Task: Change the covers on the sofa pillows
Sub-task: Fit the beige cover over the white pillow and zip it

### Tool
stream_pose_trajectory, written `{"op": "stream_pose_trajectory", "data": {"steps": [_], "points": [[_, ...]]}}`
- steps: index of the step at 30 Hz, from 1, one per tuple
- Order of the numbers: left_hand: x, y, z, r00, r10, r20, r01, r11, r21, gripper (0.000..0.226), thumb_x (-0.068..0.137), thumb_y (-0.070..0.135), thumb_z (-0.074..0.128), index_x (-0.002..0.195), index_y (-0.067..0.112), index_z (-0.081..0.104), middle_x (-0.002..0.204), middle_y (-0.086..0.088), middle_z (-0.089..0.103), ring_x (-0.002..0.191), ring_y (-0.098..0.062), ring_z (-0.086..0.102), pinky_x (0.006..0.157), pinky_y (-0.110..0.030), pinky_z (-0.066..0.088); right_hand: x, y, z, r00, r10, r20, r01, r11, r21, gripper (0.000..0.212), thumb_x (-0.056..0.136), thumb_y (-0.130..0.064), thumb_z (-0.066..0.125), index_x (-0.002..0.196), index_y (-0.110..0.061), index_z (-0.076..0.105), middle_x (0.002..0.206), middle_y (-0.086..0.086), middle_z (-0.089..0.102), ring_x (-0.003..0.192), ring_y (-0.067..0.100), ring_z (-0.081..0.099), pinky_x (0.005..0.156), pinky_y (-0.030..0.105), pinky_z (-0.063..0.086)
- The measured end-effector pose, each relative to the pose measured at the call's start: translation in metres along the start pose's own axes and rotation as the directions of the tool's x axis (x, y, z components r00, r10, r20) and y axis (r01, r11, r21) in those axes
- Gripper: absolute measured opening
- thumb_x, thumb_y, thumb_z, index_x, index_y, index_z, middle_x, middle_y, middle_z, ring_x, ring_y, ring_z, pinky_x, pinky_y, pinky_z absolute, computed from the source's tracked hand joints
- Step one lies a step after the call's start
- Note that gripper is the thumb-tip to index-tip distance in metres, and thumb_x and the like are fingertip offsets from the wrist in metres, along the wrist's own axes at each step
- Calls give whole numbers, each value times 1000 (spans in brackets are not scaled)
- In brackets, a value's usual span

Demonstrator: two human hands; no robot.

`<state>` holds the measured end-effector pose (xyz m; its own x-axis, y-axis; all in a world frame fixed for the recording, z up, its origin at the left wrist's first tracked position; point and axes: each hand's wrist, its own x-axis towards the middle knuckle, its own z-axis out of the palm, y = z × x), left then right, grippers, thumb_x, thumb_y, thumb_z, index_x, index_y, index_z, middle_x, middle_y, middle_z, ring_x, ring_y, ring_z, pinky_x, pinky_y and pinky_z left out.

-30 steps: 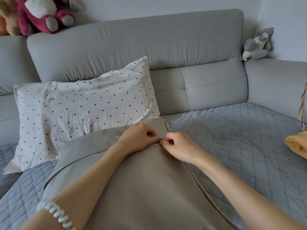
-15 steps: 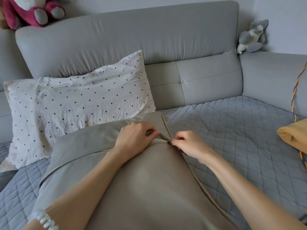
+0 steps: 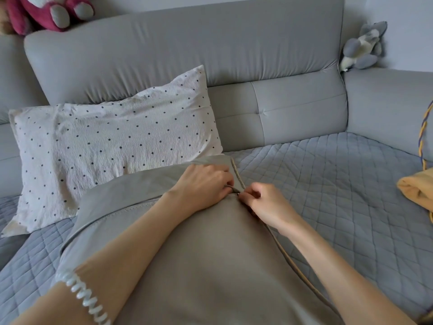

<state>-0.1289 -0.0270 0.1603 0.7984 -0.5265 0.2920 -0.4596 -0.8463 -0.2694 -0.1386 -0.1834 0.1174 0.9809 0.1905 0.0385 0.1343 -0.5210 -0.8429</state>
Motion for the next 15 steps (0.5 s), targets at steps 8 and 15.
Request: {"op": "stream_pose_trajectory", "data": {"steps": [8, 15], "points": [[16, 7, 5, 996, 91, 20, -93, 988, 120, 26, 95, 37, 39, 106, 31, 62, 109, 8, 63, 95, -22, 60, 66, -27, 35, 0, 12, 0, 999, 27, 39, -31, 994, 106, 21, 94, -22, 51, 75, -16, 57, 65, -2, 54, 61, 11, 50, 59, 25, 38], [-1, 13, 14, 963, 28, -268, -32, 999, -9, 26, 77, 31, 40, 63, 19, 58, 56, 4, 59, 38, -24, 51, 37, -21, 29, 3, 6, 3, 989, 85, -119, -90, 995, -39, 19, 86, -23, 55, 69, -15, 51, 65, -2, 51, 65, 14, 49, 48, 22, 32]]}}
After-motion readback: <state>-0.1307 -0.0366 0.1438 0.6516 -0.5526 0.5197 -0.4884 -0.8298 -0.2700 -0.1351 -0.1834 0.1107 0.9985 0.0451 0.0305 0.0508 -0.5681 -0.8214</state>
